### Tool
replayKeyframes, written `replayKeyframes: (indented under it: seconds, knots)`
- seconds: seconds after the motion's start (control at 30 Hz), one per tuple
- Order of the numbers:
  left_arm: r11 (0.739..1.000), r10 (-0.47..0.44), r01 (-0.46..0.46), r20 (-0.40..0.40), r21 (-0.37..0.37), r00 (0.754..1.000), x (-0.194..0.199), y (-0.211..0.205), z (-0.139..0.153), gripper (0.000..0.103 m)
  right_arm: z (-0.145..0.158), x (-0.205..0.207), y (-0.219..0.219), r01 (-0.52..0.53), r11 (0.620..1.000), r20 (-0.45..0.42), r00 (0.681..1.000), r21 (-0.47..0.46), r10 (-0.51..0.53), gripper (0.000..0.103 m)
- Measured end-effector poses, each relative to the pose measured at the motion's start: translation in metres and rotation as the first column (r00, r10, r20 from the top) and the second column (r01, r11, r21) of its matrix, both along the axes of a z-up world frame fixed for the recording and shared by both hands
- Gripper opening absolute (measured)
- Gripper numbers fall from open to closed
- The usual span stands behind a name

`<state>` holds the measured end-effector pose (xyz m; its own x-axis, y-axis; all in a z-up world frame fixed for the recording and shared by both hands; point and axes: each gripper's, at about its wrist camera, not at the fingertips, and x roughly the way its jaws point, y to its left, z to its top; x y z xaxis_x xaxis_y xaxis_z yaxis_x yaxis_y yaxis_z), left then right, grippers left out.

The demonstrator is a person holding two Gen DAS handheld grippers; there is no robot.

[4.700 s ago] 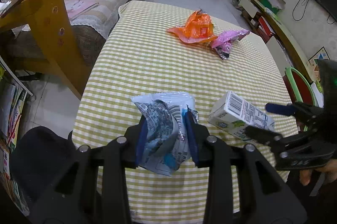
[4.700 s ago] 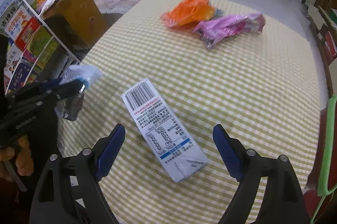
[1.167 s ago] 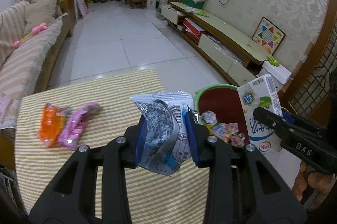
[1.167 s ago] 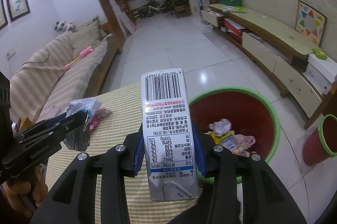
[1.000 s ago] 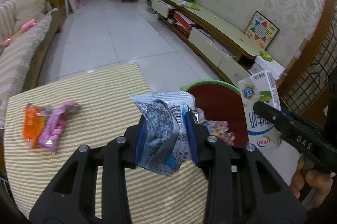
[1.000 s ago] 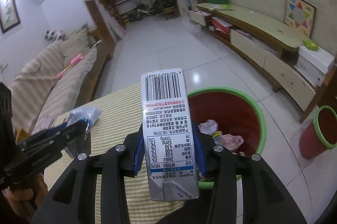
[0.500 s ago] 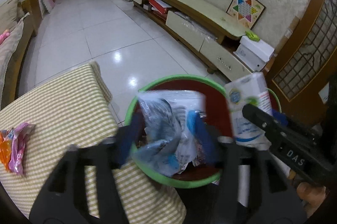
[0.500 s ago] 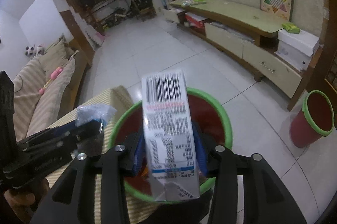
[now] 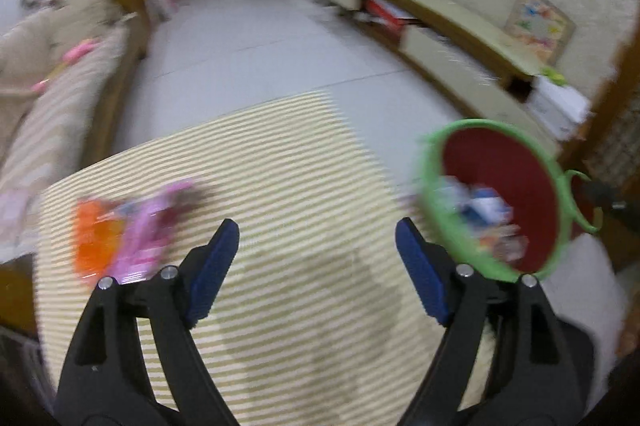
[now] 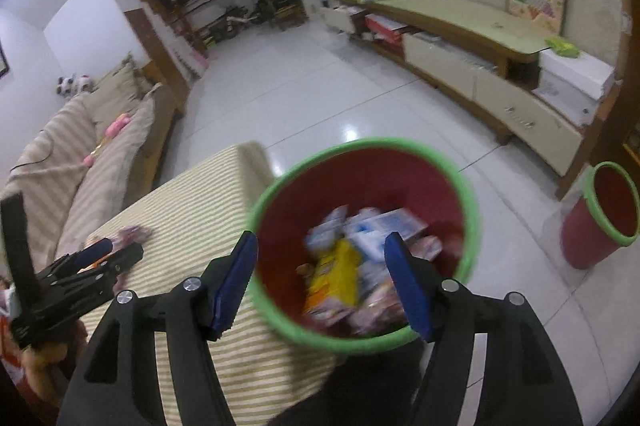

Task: Collect trash
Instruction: 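Move both grippers back over the orange and pink wrappers, then grasp the orange wrapper with the left gripper while the right gripper grasps the pink wrapper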

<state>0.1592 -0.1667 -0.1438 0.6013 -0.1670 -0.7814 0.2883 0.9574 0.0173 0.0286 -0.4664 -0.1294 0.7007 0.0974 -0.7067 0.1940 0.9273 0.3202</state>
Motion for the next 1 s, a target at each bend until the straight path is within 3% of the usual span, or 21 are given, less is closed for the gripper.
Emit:
replayKeyframes:
  seconds: [0.13, 0.23, 0.37, 0.57, 0.6, 0.63, 0.8, 1.0]
  knots:
    - [0.984, 0.171, -0.170, -0.005, 0.052, 0.985, 0.016, 0.083, -0.009, 0.078, 0.000, 0.005, 0.034, -0.054, 0.998, -0.002, 0.999, 0.039, 0.054, 0.065]
    - [0.965, 0.250, -0.249, -0.010, 0.087, 0.968, 0.031, 0.129, -0.017, 0.078, -0.004, 0.007, 0.060, -0.101, 0.994, -0.023, 0.995, 0.043, 0.102, 0.066]
    - [0.950, 0.297, -0.291, -0.032, 0.114, 0.954, 0.058, 0.156, -0.030, 0.078, -0.014, 0.007, 0.092, -0.146, 0.988, -0.058, 0.987, 0.042, 0.149, 0.068]
    - [0.949, 0.317, -0.314, -0.124, 0.042, 0.940, 0.094, 0.178, -0.063, 0.076, -0.023, 0.004, 0.124, -0.179, 0.984, -0.123, 0.976, 0.016, 0.179, 0.068]
    - [0.952, 0.305, -0.304, -0.137, 0.027, 0.942, 0.093, 0.180, -0.067, 0.056, -0.022, 0.003, 0.129, -0.185, 0.983, -0.128, 0.975, 0.007, 0.184, 0.068]
    - [0.955, 0.296, -0.294, -0.131, 0.032, 0.946, 0.093, 0.180, -0.067, 0.051, -0.021, 0.003, 0.132, -0.188, 0.982, -0.130, 0.974, 0.002, 0.187, 0.068]
    - [0.973, 0.226, -0.229, -0.123, -0.014, 0.966, 0.065, 0.184, -0.055, 0.047, -0.019, 0.007, 0.149, -0.211, 0.977, -0.139, 0.968, -0.018, 0.207, 0.068]
    - [0.971, 0.235, -0.238, -0.101, -0.020, 0.967, -0.009, 0.204, -0.039, 0.047, -0.018, 0.032, 0.188, -0.285, 0.958, -0.127, 0.951, -0.010, 0.281, 0.071]
